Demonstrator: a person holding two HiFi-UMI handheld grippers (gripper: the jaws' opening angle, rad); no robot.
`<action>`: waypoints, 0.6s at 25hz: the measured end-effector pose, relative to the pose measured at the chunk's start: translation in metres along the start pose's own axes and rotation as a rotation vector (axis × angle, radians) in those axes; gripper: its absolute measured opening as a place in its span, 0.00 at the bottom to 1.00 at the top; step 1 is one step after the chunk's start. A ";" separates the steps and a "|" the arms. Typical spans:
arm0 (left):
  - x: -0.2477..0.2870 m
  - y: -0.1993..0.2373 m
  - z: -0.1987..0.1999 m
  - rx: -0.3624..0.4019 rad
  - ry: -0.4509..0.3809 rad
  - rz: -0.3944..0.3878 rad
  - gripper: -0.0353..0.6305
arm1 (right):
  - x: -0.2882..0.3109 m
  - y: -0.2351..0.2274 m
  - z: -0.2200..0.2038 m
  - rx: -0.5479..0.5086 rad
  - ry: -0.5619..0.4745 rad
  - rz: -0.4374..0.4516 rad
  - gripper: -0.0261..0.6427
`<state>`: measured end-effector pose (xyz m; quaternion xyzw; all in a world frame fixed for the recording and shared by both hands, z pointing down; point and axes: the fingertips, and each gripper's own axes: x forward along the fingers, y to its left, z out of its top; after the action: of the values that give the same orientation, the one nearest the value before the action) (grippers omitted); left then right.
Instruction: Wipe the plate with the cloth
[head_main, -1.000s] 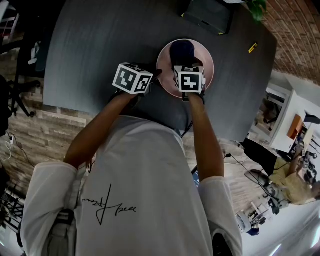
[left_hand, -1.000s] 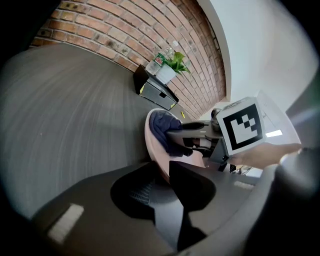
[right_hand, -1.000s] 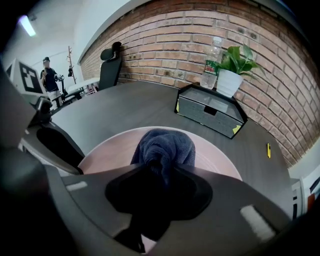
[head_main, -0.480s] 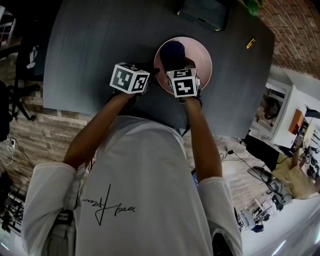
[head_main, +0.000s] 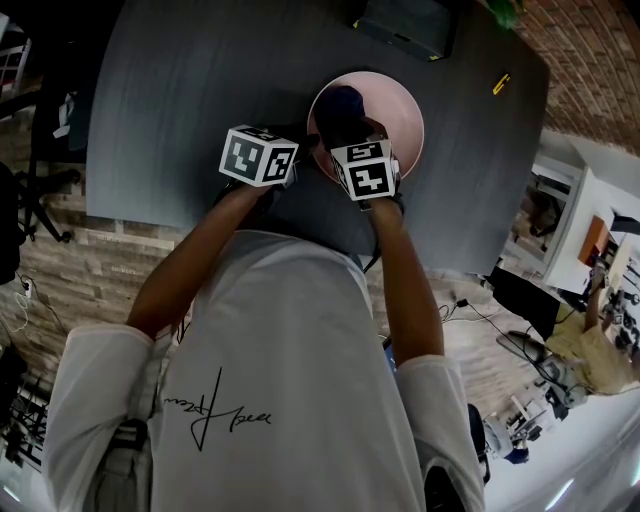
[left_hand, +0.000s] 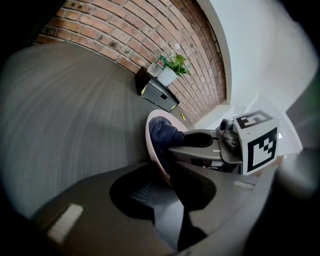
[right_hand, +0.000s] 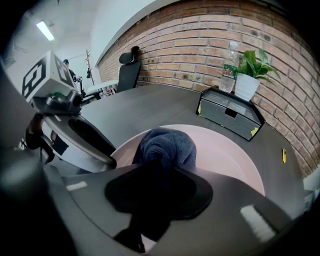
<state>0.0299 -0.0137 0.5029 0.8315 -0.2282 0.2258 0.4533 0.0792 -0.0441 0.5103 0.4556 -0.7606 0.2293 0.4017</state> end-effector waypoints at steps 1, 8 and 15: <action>0.000 0.000 0.000 0.000 0.000 0.001 0.23 | -0.001 0.002 -0.001 -0.003 0.001 0.006 0.20; 0.002 -0.002 0.001 -0.006 0.003 0.012 0.23 | -0.006 0.013 -0.007 -0.010 0.006 0.093 0.20; 0.001 0.000 0.002 -0.013 0.001 0.011 0.23 | -0.009 0.022 -0.011 -0.002 0.006 0.144 0.20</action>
<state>0.0310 -0.0152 0.5027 0.8271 -0.2342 0.2272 0.4576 0.0669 -0.0209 0.5100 0.3987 -0.7905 0.2579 0.3868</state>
